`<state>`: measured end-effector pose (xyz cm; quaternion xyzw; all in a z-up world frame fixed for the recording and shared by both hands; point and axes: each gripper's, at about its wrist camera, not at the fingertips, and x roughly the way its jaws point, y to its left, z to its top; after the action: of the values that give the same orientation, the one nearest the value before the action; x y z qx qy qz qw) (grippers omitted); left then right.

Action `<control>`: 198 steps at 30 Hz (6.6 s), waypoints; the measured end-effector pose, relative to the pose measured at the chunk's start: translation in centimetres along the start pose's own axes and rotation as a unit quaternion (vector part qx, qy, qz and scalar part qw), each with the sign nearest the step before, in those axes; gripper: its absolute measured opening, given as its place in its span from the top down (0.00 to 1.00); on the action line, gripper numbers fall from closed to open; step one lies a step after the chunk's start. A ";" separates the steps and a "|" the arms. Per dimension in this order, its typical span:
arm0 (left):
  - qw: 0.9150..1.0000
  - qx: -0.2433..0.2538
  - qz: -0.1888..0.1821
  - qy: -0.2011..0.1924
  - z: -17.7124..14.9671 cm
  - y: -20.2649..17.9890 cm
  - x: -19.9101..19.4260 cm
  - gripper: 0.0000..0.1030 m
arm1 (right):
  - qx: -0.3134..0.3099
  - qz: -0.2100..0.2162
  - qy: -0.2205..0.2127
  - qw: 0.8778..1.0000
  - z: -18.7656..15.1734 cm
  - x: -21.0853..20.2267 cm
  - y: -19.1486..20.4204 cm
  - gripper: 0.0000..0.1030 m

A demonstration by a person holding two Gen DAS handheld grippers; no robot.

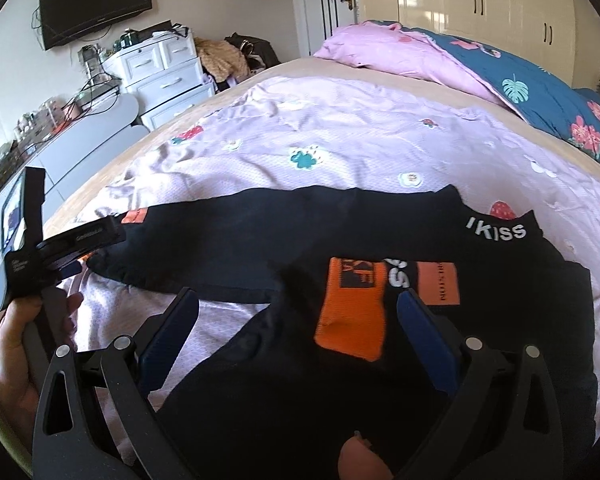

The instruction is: Fold small clothes

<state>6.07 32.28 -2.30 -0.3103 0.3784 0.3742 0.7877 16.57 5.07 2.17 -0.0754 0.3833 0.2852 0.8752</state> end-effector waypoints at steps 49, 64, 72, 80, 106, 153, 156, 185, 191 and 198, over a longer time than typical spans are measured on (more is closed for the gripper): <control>0.916 0.169 -0.350 -0.098 -3.6 -15.2 -17.2 0.96 | 0.195 -0.110 -0.045 0.974 -5.7 -10.9 -14.8 0.04; 0.859 0.330 -0.392 0.006 -13.2 -25.2 -13.9 0.96 | 0.272 -0.178 -0.052 0.944 -8.8 -14.3 -21.5 0.04; 0.823 0.398 -0.394 0.094 -18.7 -27.4 -9.3 0.95 | 0.308 -0.210 -0.047 0.927 -10.6 -15.2 -24.4 0.04; 0.782 0.446 -0.406 0.159 -21.6 -27.9 -7.2 0.68 | 0.326 -0.223 -0.032 0.918 -11.3 -14.5 -25.5 0.04; 0.916 0.244 -0.315 0.047 -3.6 -20.9 -2.2 0.27 | 0.178 -0.097 -0.016 0.979 -6.2 -7.9 -17.7 0.93; 0.863 0.433 -0.237 0.105 -14.1 -26.2 0.5 0.26 | 0.096 -0.130 0.045 0.986 -4.7 -1.9 -18.7 0.56; 0.862 0.438 -0.233 0.103 -14.4 -26.2 0.6 0.26 | 0.099 -0.124 0.055 0.986 -5.3 -1.1 -18.6 0.53; 0.869 0.405 -0.270 0.092 -12.9 -25.6 -1.6 0.09 | 0.170 -0.116 0.012 0.979 -6.5 -4.0 -19.6 0.04; 0.871 0.404 -0.265 0.088 -12.6 -25.5 -1.8 0.09 | 0.171 -0.120 0.009 0.978 -6.4 -4.5 -19.4 0.04; 0.870 0.402 -0.274 0.085 -12.2 -25.2 -2.7 0.09 | 0.171 -0.124 0.004 0.977 -6.2 -4.9 -19.1 0.04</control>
<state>21.20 8.62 -1.26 -0.0887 0.4613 -0.0689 0.8801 20.69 -15.05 -0.33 0.0277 0.4176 0.1042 0.9022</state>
